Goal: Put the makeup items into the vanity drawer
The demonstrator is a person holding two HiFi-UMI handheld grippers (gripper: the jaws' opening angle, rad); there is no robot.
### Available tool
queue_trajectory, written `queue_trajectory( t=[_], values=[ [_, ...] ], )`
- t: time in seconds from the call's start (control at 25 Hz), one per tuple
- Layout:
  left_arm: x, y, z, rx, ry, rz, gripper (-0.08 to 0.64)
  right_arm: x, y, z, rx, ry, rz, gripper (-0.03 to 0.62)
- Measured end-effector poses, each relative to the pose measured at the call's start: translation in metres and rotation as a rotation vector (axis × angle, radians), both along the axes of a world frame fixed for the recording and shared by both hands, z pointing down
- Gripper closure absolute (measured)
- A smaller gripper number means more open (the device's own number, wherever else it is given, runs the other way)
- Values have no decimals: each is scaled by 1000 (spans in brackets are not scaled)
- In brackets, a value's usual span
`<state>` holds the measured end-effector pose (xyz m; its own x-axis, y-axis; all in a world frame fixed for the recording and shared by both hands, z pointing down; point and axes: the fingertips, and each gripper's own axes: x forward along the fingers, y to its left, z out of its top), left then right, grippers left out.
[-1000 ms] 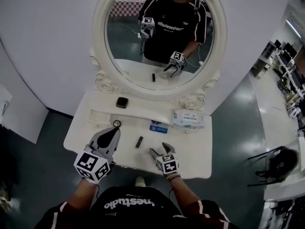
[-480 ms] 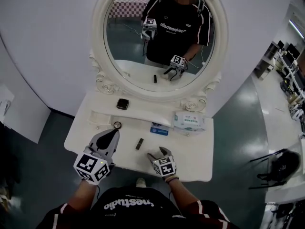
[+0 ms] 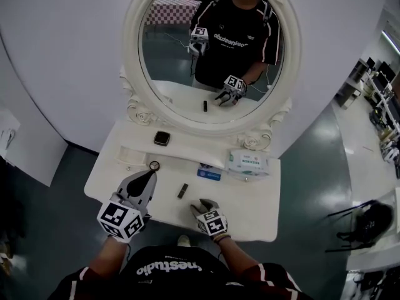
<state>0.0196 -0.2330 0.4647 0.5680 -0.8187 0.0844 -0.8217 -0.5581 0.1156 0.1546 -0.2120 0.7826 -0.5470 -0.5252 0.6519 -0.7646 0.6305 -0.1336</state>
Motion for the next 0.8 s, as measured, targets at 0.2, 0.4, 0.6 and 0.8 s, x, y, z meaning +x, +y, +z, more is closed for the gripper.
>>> queue_trajectory(
  t=[0.2,0.4,0.6,0.8],
  values=[
    [2,-2,-2,2,2,-5,554,-4,0,-3,19,-3,-27,431],
    [4,-2,-4,5,-2,-5,554,0,-3,-4,41,-16,-14,443],
    [2,-3,-4,1,-3,-22,554,11,-4,-10,44,-26,13,448],
    [-1,-5,-6,4,-18,-37,554,20,-6,-24,63,-48,40,448]
  ],
)
